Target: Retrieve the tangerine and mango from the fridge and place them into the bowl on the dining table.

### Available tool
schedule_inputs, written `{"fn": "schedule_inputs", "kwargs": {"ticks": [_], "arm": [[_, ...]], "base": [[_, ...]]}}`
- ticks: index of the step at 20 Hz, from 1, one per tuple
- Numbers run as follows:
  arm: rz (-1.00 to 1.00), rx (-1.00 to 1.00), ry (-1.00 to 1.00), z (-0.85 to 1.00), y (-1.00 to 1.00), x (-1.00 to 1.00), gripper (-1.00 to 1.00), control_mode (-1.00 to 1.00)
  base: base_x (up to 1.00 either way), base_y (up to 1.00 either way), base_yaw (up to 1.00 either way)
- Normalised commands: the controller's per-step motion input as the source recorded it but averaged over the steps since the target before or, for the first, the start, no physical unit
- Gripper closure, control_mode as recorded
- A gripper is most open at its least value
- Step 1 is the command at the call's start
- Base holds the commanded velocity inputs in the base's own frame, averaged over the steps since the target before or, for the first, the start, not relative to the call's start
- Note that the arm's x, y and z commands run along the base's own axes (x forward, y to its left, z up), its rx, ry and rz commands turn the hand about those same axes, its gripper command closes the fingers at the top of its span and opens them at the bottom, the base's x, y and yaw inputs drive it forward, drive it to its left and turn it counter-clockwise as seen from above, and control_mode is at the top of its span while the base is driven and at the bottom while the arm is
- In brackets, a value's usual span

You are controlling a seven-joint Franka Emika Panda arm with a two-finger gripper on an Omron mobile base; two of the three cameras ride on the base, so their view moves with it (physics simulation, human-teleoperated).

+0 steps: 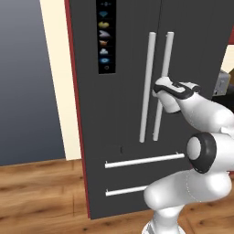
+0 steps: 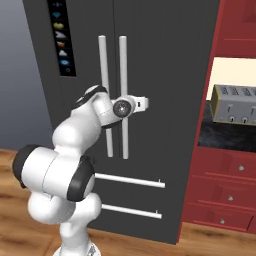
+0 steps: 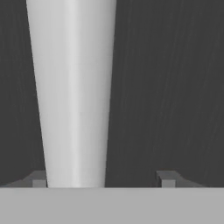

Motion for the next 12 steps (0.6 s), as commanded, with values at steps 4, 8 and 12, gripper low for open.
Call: {"fn": "schedule_inputs", "kwargs": {"ticks": [4, 8, 12], "arm": [[0.00, 0.00, 0.00, 0.02, -0.43, -0.44, 1.00, -1.00], [0.00, 0.00, 0.00, 0.25, -0.74, -0.99, 1.00, -1.00], [0.00, 0.00, 0.00, 0.39, -0.82, -0.99, 1.00, -1.00]], "base": [[0.00, 0.00, 0.00], [0.00, 0.00, 0.00], [0.00, 0.00, 0.00]]}}
